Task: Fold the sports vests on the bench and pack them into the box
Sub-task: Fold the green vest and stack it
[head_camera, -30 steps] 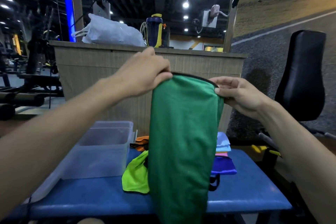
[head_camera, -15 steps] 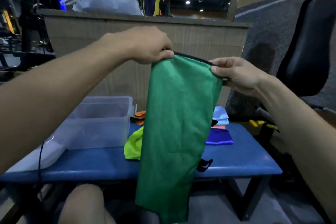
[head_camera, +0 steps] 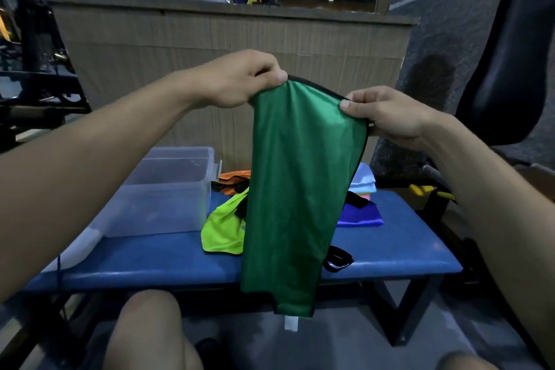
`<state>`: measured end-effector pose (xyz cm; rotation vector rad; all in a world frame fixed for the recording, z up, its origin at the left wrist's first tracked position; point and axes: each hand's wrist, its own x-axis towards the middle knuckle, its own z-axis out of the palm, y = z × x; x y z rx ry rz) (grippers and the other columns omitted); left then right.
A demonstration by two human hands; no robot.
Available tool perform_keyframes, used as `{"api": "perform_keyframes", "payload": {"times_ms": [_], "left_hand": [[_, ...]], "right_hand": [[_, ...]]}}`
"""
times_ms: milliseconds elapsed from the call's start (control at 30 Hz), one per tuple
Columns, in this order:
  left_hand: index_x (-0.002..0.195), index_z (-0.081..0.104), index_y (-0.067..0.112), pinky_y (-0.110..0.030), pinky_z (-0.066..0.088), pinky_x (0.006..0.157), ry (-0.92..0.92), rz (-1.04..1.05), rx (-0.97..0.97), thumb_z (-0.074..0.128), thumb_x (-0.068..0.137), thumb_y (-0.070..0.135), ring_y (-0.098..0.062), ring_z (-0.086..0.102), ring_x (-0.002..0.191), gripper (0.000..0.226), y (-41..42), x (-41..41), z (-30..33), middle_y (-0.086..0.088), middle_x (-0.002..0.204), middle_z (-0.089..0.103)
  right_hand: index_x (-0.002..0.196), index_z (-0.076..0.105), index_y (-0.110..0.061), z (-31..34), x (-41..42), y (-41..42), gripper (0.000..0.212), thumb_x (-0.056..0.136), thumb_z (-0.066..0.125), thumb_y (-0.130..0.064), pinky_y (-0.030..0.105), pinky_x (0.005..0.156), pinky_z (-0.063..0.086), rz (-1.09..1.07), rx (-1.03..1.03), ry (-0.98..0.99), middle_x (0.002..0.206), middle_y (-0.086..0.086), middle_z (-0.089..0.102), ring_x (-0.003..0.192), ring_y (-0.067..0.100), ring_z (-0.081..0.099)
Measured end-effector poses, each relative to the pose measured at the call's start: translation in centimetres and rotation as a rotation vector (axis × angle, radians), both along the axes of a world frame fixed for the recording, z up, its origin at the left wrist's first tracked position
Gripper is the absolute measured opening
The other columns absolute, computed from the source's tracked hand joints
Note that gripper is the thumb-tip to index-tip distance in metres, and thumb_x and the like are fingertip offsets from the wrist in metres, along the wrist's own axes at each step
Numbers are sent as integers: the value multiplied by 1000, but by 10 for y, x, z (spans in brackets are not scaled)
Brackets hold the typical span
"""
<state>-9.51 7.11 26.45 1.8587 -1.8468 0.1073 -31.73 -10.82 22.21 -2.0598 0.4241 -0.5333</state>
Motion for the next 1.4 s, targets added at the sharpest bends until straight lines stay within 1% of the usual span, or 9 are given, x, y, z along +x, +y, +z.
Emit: {"api": "perform_keyframes", "payload": {"times_ms": [333,533,700,800,900,1000,1167,1267,1400], "left_hand": [[100,71,30,-23,49,76,-182,-38,-85,61,98,42,0,63,90,16,-13,-9,4,15,96,69],[99,75,25,-21,45,73,-166,-181,-26,61,98,46,1,64,86,25,-45,-66,0,14,93,71],[89,78,17,-31,55,74,109,-378,-20,69,95,40,-12,70,83,25,-92,-129,-36,4,85,76],[86,77,6,-32,53,71,374,-507,-97,71,94,28,-15,66,73,24,-125,-167,-56,-7,81,75],[82,72,8,-26,45,68,676,-549,-177,71,94,12,-8,59,71,13,-147,-194,-61,-3,75,69],[80,66,12,-25,50,62,900,-505,-277,67,96,6,-10,60,65,17,-162,-189,-53,-6,72,66],[82,62,9,-43,63,62,1092,-345,-382,62,99,3,-14,66,63,18,-165,-121,-58,-7,71,66],[85,63,12,-31,60,58,1016,-134,-391,63,99,7,-9,67,64,15,-158,-56,-101,-5,74,69],[89,68,20,-47,62,75,1017,107,-382,62,100,11,-18,71,81,15,-128,28,-160,0,81,74]], "right_hand": [[89,64,-6,-22,-4,-17,14,99,64,-16,23,65,47,-62,-139,-2,83,13,58,74,17,54],[91,61,7,-42,-52,-34,38,91,74,-29,35,73,33,-123,-75,29,85,14,54,80,22,44],[89,56,-1,-51,-116,-51,16,94,64,-14,17,35,34,-240,56,121,61,9,53,43,10,49],[105,56,4,-39,-149,-65,35,88,66,-24,23,35,39,-364,53,62,71,19,60,49,24,55],[93,56,-8,-8,-157,-75,7,100,56,-10,21,37,50,-531,-4,-128,61,0,65,46,11,64],[84,56,-17,29,-130,-91,20,102,57,-10,24,43,54,-606,-149,-255,59,-2,62,45,7,61],[100,66,-9,41,-20,-128,7,100,63,-16,26,47,58,-573,-398,-165,73,7,63,47,6,63],[85,61,-11,0,66,-140,15,99,63,-15,27,47,58,-469,-352,-33,71,8,63,47,5,63],[78,58,-19,-66,156,-132,22,100,63,-16,34,49,60,-300,-232,79,69,6,64,59,16,71]]}}
